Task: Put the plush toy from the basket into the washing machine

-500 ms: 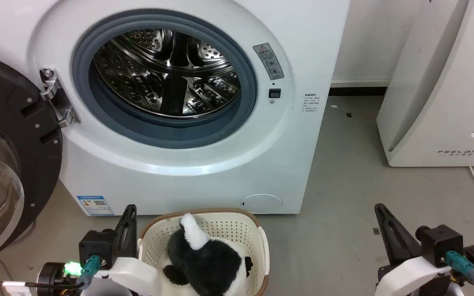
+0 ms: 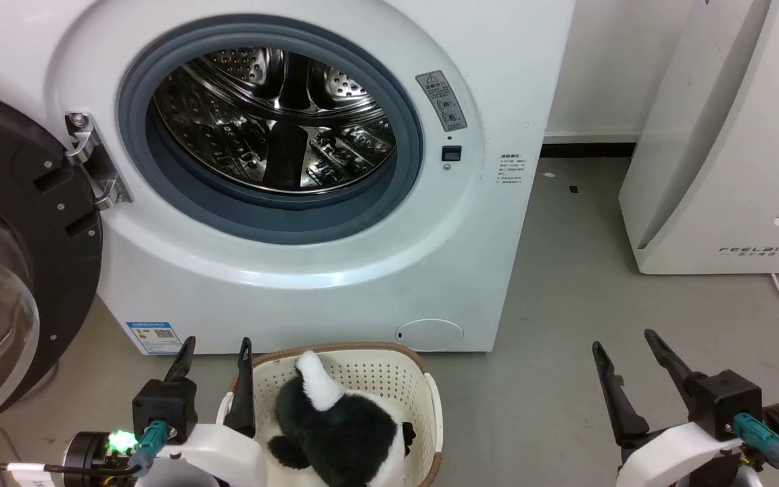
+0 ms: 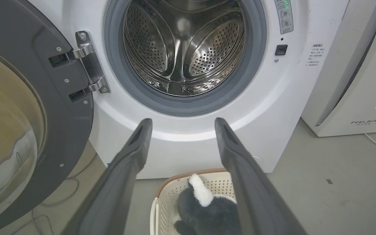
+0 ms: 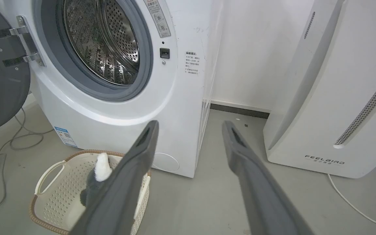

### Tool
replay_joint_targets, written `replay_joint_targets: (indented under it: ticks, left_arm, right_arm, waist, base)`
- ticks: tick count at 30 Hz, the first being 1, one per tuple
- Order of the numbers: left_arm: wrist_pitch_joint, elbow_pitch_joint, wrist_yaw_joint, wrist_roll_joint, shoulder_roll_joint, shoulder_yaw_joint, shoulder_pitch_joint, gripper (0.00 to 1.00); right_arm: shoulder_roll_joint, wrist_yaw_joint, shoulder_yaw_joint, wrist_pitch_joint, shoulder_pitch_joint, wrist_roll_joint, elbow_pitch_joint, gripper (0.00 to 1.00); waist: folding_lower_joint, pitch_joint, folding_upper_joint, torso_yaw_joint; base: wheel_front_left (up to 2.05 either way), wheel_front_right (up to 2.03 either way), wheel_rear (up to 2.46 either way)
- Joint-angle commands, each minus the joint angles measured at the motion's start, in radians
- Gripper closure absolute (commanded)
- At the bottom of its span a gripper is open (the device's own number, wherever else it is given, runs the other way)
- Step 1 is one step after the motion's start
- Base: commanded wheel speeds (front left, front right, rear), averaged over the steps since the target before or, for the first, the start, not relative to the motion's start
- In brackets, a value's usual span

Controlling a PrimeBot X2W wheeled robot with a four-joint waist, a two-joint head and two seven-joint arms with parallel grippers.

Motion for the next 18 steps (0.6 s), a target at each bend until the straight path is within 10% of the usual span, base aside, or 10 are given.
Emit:
replay_joint_targets:
  ticks: [1,18]
  left_arm:
    - [-0.01,0.002,0.003,-0.009,0.0,-0.003,0.0,0.0]
    - [-0.045,0.023,0.013,-0.044,0.0,-0.03,-0.006,0.0]
  right_arm:
    - [0.0,0.0,-0.003,-0.009,0.002,0.008,0.0,0.0]
    - [0.0,0.0,-0.024,-0.044,0.0,0.024,-0.009,0.0]
  waist:
    - [0.0,0.0,0.0,0.0]
    - [0.0,0.018,0.0,-0.005]
  base:
    - [0.0,0.0,0.0]
    - [0.0,0.0,0.0]
